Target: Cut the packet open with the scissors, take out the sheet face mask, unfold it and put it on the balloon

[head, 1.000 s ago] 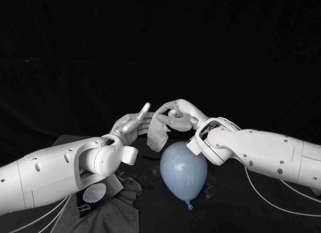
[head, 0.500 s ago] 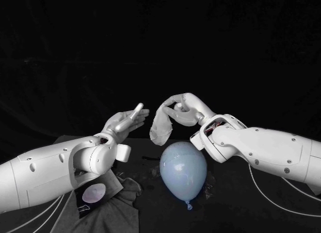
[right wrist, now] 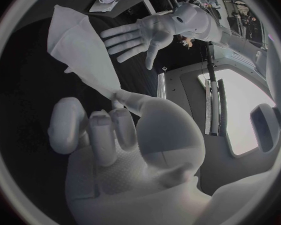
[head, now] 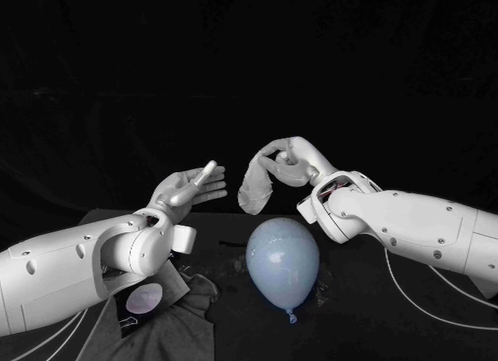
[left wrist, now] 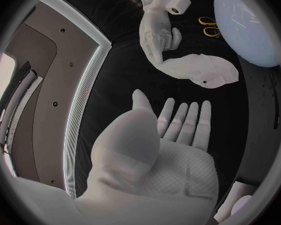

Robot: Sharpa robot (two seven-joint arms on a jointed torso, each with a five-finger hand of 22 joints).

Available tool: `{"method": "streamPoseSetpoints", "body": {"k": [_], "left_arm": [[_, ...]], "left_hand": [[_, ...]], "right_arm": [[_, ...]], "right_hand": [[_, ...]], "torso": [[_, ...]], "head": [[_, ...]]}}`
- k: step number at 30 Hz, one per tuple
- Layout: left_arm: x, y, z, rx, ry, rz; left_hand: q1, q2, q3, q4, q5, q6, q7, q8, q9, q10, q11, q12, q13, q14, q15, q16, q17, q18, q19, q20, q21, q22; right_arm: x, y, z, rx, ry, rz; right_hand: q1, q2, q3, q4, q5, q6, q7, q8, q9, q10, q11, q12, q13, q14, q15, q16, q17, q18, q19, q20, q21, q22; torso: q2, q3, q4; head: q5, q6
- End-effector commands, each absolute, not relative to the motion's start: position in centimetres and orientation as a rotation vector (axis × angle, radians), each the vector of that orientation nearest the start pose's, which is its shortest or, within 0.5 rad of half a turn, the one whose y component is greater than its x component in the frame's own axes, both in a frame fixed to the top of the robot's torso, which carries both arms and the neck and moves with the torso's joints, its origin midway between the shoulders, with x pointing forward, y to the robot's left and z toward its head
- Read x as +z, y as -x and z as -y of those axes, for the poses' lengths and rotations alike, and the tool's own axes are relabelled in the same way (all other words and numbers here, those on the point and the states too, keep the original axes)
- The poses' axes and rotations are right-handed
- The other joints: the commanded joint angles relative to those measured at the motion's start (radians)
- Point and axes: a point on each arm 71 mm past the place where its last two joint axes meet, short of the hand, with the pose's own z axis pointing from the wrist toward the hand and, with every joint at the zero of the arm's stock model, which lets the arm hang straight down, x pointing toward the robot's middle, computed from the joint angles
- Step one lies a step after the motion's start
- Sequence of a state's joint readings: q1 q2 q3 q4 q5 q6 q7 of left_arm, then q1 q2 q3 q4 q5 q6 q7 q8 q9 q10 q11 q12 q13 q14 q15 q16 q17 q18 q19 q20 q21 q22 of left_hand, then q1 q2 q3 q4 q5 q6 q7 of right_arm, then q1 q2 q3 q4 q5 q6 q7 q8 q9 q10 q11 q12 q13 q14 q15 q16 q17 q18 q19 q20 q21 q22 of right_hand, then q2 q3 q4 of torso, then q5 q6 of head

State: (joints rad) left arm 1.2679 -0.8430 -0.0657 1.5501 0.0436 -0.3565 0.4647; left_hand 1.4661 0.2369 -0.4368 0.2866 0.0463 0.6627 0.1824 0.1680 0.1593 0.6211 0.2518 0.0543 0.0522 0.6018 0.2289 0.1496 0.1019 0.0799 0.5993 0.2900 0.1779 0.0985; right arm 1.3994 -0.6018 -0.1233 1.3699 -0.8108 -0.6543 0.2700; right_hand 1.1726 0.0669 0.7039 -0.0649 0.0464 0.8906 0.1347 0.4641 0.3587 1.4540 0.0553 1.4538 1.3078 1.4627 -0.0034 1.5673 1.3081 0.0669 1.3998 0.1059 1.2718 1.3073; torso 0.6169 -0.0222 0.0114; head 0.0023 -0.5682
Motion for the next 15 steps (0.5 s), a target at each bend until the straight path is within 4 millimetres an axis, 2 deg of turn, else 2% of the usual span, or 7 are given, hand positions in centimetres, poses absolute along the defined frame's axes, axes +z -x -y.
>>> {"method": "streamPoseSetpoints", "body": {"k": [1,2,3,7,10,12,15], "left_arm": [[-14.6,-48.9,-19.8,-1.64,1.041,-1.292],[-14.5,-48.9,-19.6,-1.65,1.039,-1.291],[-14.4,-48.8,-19.4,-1.662,1.037,-1.291],[-14.2,-48.7,-18.9,-1.694,1.058,-1.29],[-14.3,-48.6,-18.6,-1.713,1.077,-1.297],[-14.3,-48.7,-18.4,-1.72,1.089,-1.304],[-14.4,-48.9,-18.1,-1.725,1.106,-1.315]], "left_hand": [[0.014,0.004,0.001,0.001,0.003,0.014,0.102,0.009,0.004,0.016,-0.001,-0.001,0.002,0.068,-0.005,0.025,0.014,0.035,0.095,-0.002,0.031,0.011],[0.014,0.005,0.001,0.001,0.003,0.016,0.102,0.01,0.005,0.02,-0.002,0.0,0.002,0.077,-0.006,0.028,0.016,0.039,0.11,-0.002,0.036,0.011],[0.016,0.012,0.002,0.001,0.003,0.026,0.1,0.014,0.008,0.031,-0.005,0.0,0.002,0.119,-0.012,0.044,0.024,0.054,0.147,-0.003,0.048,0.013],[0.017,0.016,0.001,0.001,0.003,0.019,0.1,0.012,0.007,0.037,-0.006,0.001,0.003,0.129,-0.014,0.047,0.027,0.06,0.147,-0.002,0.045,0.009],[0.017,0.02,-0.001,0.002,0.003,0.012,0.102,0.01,0.006,0.05,-0.007,0.001,0.003,0.147,-0.017,0.054,0.03,0.074,0.174,-0.001,0.051,0.007],[0.016,0.021,-0.002,0.002,0.003,0.007,0.102,0.009,0.005,0.047,-0.006,0.001,0.003,0.145,-0.017,0.053,0.029,0.075,0.175,-0.001,0.05,0.006],[0.009,0.022,-0.007,0.003,0.003,-0.012,0.105,0.002,0.001,0.037,-0.005,-0.001,0.002,0.117,-0.016,0.04,0.024,0.076,0.137,0.001,0.033,-0.005]], "right_arm": [[-9.4,-52.9,12.8,1.112,-0.194,-1.238],[-9.4,-53.0,12.7,1.112,-0.193,-1.236],[-9.3,-53.0,12.6,1.112,-0.191,-1.233],[-9.3,-53.0,12.3,1.115,-0.18,-1.227],[-9.3,-52.9,12.1,1.118,-0.173,-1.225],[-9.2,-52.8,11.9,1.124,-0.168,-1.225],[-9.2,-52.6,11.5,1.135,-0.159,-1.225]], "right_hand": [[0.012,0.0,0.007,0.0,0.002,0.005,0.0,0.003,0.002,0.005,0.002,0.003,0.139,0.108,-0.002,0.003,0.263,0.002,0.0,-0.004,-0.006,0.172],[0.012,0.0,0.007,-0.001,0.002,0.005,0.0,0.003,0.002,0.005,0.002,0.002,0.139,0.108,-0.002,0.003,0.263,0.002,-0.001,-0.004,-0.007,0.172],[0.012,0.0,0.007,-0.001,0.002,0.005,0.0,0.003,0.002,0.005,0.002,0.002,0.139,0.108,-0.002,0.003,0.263,0.002,-0.001,-0.004,-0.007,0.172],[0.012,0.0,0.007,-0.001,0.002,0.005,0.0,0.003,0.002,0.005,0.001,0.002,0.138,0.108,-0.002,0.003,0.263,0.002,0.0,-0.004,-0.005,0.172],[0.012,0.0,0.007,-0.001,0.002,0.005,0.0,0.003,0.002,0.004,0.001,0.001,0.137,0.108,-0.002,0.003,0.263,0.002,-0.001,-0.004,-0.007,0.171],[0.012,0.0,0.007,-0.001,0.002,0.005,0.0,0.003,0.002,0.004,0.001,0.001,0.137,0.108,-0.002,0.003,0.263,0.002,-0.001,-0.004,-0.007,0.171],[0.012,-0.001,0.007,-0.001,0.002,0.005,0.0,0.003,0.002,0.001,0.001,-0.002,0.134,0.108,-0.002,0.003,0.263,0.003,-0.002,-0.004,-0.01,0.171]], "torso": [[0.0,-0.0014,-0.0005],[0.001,-0.0017,-0.0008],[0.001,-0.0022,-0.0015],[0.0,-0.0017,-0.0015],[0.0,-0.0005,0.0001],[0.0,-0.0003,0.0018],[-0.001,-0.0001,0.0011]], "head": [[0.002,0.001],[0.002,0.001],[0.002,0.001],[0.002,-0.004],[0.0,-0.003],[0.001,-0.003],[0.004,-0.002]]}}
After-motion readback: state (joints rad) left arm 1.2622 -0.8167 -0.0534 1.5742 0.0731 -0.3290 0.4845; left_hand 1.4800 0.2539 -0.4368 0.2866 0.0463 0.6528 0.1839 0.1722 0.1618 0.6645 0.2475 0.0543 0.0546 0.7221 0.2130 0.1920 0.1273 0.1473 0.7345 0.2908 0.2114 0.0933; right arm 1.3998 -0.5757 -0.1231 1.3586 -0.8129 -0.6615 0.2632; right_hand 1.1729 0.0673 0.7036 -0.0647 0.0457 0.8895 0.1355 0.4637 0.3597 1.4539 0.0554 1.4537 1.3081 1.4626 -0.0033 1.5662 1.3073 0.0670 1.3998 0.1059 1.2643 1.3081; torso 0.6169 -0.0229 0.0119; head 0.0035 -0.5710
